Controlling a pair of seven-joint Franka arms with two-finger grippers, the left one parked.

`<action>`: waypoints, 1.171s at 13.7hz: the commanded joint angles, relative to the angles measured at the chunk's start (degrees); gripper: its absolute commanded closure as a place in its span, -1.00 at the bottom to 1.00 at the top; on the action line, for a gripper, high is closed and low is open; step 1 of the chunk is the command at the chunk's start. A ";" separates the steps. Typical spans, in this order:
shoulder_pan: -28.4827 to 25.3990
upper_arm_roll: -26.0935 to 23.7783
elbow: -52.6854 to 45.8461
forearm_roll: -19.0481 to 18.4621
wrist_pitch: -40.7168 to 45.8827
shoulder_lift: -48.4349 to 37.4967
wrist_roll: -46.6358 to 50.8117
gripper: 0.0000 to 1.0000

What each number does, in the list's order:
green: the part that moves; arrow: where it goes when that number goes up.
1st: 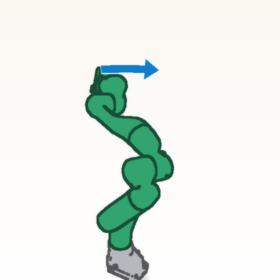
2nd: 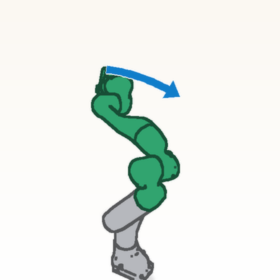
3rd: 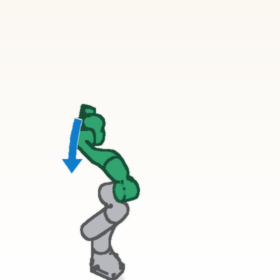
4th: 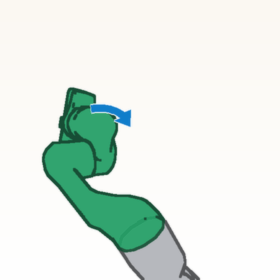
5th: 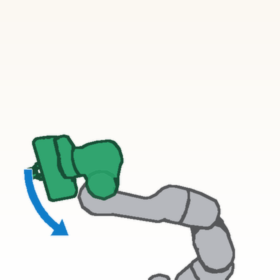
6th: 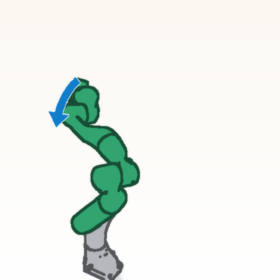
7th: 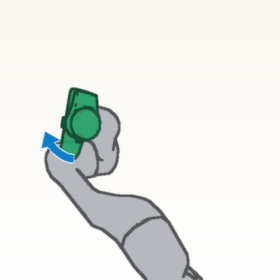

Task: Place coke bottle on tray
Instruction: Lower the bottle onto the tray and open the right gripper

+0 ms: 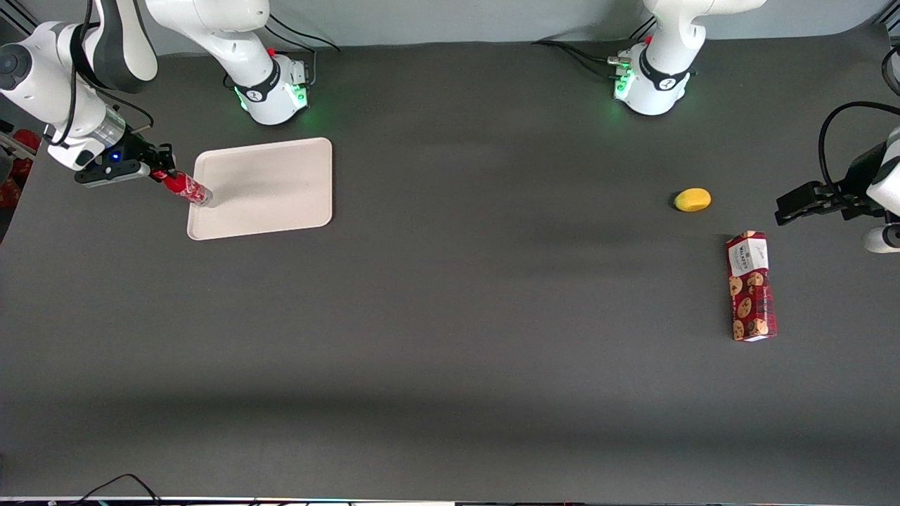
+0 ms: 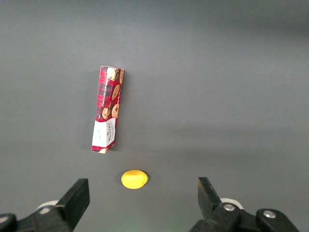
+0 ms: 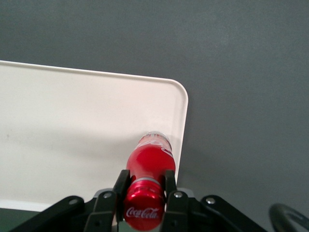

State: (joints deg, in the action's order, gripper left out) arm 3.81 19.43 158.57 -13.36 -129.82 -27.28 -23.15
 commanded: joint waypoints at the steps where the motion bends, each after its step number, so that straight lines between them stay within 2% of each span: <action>1: 0.14 0.61 0.69 -1.06 -2.36 0.74 -1.11 1.00; 7: 0.14 1.23 0.69 -0.97 -4.30 3.20 -0.67 1.00; 8: 0.14 1.66 0.69 -0.97 -4.47 3.38 -0.67 0.85; 9: 0.14 1.67 0.69 -0.88 -4.91 3.46 -0.58 0.61; 10: 0.14 1.67 0.69 -0.88 -5.00 3.55 -0.50 -0.03; 11: 0.14 1.67 0.69 -0.88 -5.00 3.55 -0.49 -0.86; 12: 0.14 1.93 0.69 -0.88 -5.09 3.55 -0.76 -1.00; 16: -0.47 2.90 -0.01 -0.62 -4.48 3.38 -0.76 -1.00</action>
State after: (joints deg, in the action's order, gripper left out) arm 3.79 21.66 158.70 -13.37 -133.90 -23.32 -23.17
